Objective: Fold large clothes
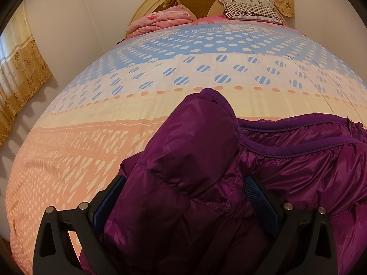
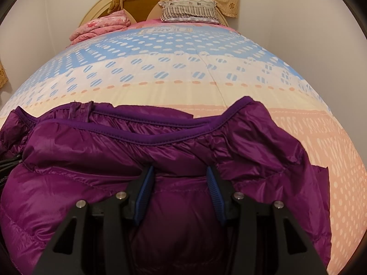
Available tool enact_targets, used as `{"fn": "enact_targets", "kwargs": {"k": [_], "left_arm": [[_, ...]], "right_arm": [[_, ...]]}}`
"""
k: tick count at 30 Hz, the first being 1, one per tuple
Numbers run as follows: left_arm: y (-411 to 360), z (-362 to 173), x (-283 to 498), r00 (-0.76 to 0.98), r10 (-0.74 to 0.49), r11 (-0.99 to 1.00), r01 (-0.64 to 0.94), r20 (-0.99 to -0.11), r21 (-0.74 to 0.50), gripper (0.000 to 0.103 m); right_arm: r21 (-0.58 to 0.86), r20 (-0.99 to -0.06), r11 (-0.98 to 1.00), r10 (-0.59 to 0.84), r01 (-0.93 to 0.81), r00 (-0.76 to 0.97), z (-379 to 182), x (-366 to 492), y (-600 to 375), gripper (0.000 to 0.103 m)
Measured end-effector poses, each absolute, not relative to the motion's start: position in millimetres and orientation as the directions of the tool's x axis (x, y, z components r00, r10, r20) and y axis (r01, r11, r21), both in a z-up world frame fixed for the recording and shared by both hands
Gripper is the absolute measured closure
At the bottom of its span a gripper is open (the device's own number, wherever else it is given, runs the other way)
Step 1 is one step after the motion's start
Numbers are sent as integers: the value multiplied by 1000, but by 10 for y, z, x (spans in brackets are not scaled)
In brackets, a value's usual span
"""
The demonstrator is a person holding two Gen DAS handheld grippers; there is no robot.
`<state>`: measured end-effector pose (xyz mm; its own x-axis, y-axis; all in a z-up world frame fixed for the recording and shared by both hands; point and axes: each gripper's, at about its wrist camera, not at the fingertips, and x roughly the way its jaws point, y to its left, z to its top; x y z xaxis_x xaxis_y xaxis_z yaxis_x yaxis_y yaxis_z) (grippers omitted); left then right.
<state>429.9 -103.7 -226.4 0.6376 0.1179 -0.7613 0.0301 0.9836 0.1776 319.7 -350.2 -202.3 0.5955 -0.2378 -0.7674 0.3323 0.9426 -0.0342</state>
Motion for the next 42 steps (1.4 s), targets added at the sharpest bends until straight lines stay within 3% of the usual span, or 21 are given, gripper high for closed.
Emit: {"fn": "enact_targets", "kwargs": {"k": [24, 27, 30, 32, 35, 42], "left_arm": [[-1003, -2123, 4244, 610, 139, 985, -8, -780, 170, 1], [-1026, -1744, 3994, 689, 42, 999, -4, -724, 54, 1], [-1297, -1610, 3792, 713, -45, 997, 76, -699, 13, 1], [-1596, -1698, 3710, 702, -66, 985, 159, -709, 66, 1], [-1885, -1982, 3650, 703, 21, 961, 183, -711, 209, 1], [-1848, -2221, 3774, 650, -20, 967, 204, -760, 149, 1]], "right_arm": [[-35, -773, 943, -235, 330, 589, -1971, 3148, -3529, 53], [35, -743, 932, -216, 360, 633, -1746, 2938, -3602, 53], [32, -699, 908, -279, 418, 659, -1564, 2756, -3693, 50], [-32, -699, 883, -354, 467, 621, -1580, 2726, -3772, 50], [-101, -719, 856, -415, 506, 558, -1742, 2726, -3898, 50], [-150, -750, 865, -415, 479, 515, -1953, 2853, -3909, 50]]}}
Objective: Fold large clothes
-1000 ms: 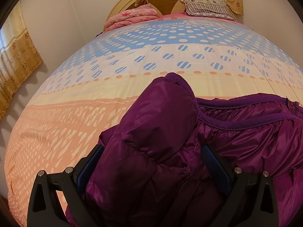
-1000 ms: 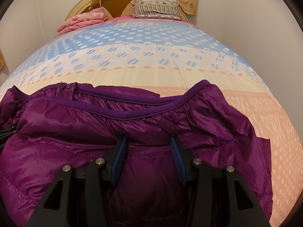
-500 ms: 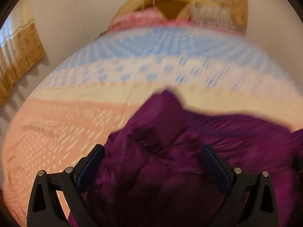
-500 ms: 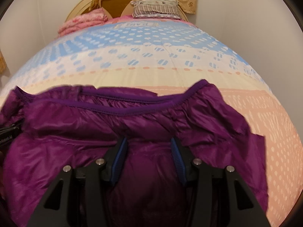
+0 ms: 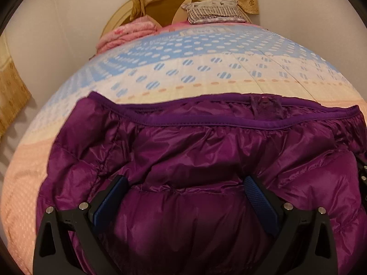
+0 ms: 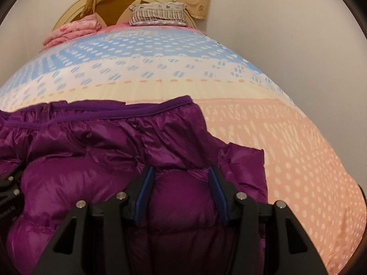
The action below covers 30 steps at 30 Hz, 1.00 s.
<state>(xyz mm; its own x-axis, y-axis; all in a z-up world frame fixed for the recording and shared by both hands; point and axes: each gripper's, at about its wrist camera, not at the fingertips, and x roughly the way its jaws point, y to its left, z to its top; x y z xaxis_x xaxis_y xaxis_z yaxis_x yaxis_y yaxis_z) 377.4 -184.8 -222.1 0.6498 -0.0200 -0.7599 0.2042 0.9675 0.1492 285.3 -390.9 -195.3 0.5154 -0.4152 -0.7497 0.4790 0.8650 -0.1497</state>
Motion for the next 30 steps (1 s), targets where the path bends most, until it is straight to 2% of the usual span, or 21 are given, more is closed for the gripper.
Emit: {"fn": "enact_targets", "kwargs": {"k": [10, 14, 15, 16, 18, 20, 22, 24, 27, 30], "left_arm": [[-1832, -2221, 3772, 640, -37, 970, 209, -767, 127, 1], [-1608, -1947, 3649, 656, -43, 968, 214, -754, 131, 1], [-1511, -1841, 3601, 676, -37, 969, 205, -736, 139, 1], [-1410, -1746, 3559, 697, -31, 971, 190, -716, 144, 1], [-1113, -1544, 3509, 746, 1, 977, 141, -666, 161, 1], [-850, -1477, 3542, 771, 67, 978, 73, -634, 193, 1], [-633, -1533, 3602, 768, 127, 977, 13, -628, 214, 1], [-436, -1707, 3689, 732, 159, 978, -26, -662, 206, 1], [-295, -2041, 3765, 676, 159, 984, -46, -719, 174, 1], [-355, -2188, 3730, 684, 150, 984, -34, -714, 175, 1]], "right_arm": [[-146, -757, 864, -411, 481, 508, -1994, 2837, -3865, 49], [-150, -773, 866, -403, 476, 490, -1906, 2835, -3832, 49], [-130, -773, 869, -390, 478, 500, -1822, 2809, -3803, 46], [-91, -761, 875, -369, 475, 534, -1714, 2773, -3743, 38], [-53, -725, 885, -353, 463, 592, -1532, 2743, -3562, 29], [-32, -697, 911, -315, 411, 644, -1408, 2777, -3303, 29], [-25, -689, 933, -276, 359, 670, -1370, 2866, -3050, 28], [-29, -700, 941, -260, 338, 665, -1464, 2971, -2881, 28], [-59, -736, 939, -270, 339, 620, -1739, 3066, -2806, 28], [-89, -733, 938, -289, 335, 615, -1950, 3068, -2790, 27]]}}
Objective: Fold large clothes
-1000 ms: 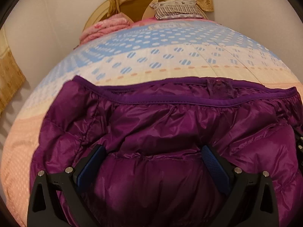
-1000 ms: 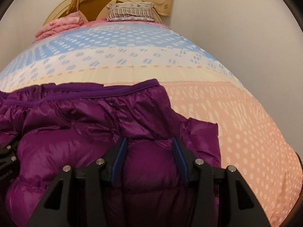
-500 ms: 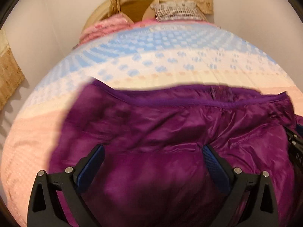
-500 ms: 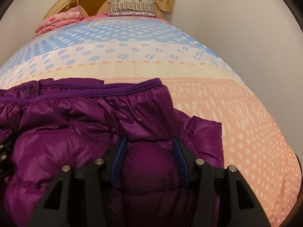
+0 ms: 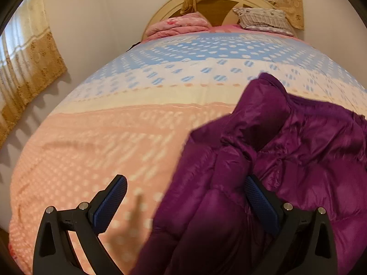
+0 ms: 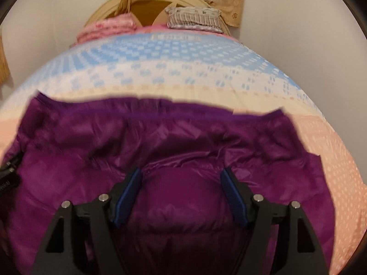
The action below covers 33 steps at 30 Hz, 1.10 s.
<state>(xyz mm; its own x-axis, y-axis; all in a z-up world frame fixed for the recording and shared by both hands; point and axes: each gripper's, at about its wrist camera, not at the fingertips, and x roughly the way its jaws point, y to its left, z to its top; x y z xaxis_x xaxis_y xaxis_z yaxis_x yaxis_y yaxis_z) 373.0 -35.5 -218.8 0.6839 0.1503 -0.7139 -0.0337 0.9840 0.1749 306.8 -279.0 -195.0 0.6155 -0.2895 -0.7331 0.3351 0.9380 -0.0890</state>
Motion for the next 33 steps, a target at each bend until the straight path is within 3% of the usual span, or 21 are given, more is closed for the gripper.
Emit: {"fn": "enact_targets", "kwargs": {"k": [6, 9, 13, 22, 30, 33], "left_arm": [[-425, -2207, 3796, 669, 168, 978, -22, -724, 206, 1], [-277, -2135, 3691, 634, 149, 987, -50, -759, 151, 1], [-75, -2076, 3291, 648, 131, 991, -76, -750, 108, 1], [94, -2289, 2922, 645, 55, 995, -101, -762, -14, 1], [373, -2035, 2546, 687, 41, 983, -156, -725, -93, 1], [515, -2016, 2367, 703, 39, 975, -183, -711, -127, 1]], "right_arm": [[-79, -752, 935, -283, 345, 595, -2007, 3089, -2830, 24], [-76, -769, 940, -268, 332, 581, -1938, 3028, -2814, 24], [-94, -717, 950, -272, 298, 642, -1704, 2585, -2510, 21], [-193, -681, 938, -338, 287, 649, -2078, 2338, -2261, 12], [-73, -731, 948, -262, 309, 630, -1860, 2169, -2339, 11], [-95, -714, 949, -275, 300, 644, -1814, 1998, -2183, 11]]}}
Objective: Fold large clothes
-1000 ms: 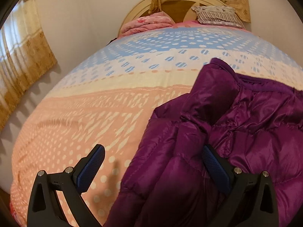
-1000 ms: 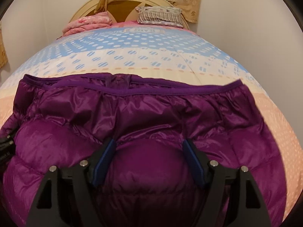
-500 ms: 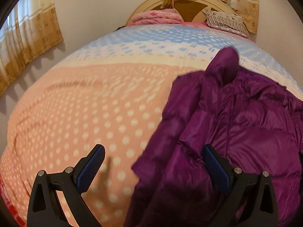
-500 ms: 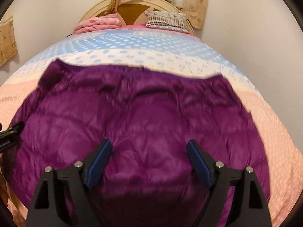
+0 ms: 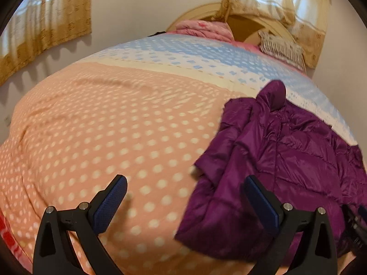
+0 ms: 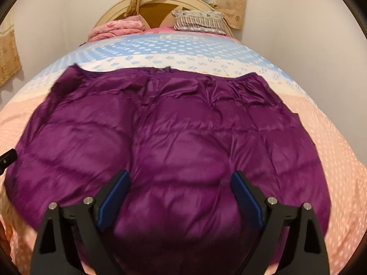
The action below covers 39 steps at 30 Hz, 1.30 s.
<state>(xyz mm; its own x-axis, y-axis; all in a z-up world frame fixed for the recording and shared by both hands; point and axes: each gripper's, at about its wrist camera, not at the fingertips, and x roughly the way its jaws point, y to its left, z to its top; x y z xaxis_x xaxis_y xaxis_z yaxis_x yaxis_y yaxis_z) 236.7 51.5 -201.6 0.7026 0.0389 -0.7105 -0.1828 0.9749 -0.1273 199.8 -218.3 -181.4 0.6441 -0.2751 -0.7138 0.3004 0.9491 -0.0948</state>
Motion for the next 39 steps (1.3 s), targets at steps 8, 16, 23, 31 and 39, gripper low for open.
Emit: {"fn": "enact_targets", "kwargs": {"k": [8, 16, 23, 31, 39], "left_arm": [[377, -2263, 2448, 641, -96, 965, -127, -762, -229, 1], [103, -2184, 2539, 652, -181, 971, 0, -736, -240, 65], [93, -2025, 2445, 680, -149, 983, 26, -718, -180, 93], [329, -1705, 2296, 720, -109, 984, -20, -686, -177, 95], [705, -1241, 2105, 780, -40, 985, -76, -625, -158, 96]], "right_arm": [[-141, -712, 944, -307, 299, 631, -2066, 1947, -2098, 7], [-152, -706, 937, -326, 314, 628, -2083, 1930, -2097, 6], [-162, -702, 931, -341, 326, 625, -2090, 1926, -2040, 6], [-152, -718, 935, -327, 320, 614, -2073, 1993, -1894, 5], [-111, -714, 977, -207, 183, 669, -2065, 2092, -1382, 5]]}}
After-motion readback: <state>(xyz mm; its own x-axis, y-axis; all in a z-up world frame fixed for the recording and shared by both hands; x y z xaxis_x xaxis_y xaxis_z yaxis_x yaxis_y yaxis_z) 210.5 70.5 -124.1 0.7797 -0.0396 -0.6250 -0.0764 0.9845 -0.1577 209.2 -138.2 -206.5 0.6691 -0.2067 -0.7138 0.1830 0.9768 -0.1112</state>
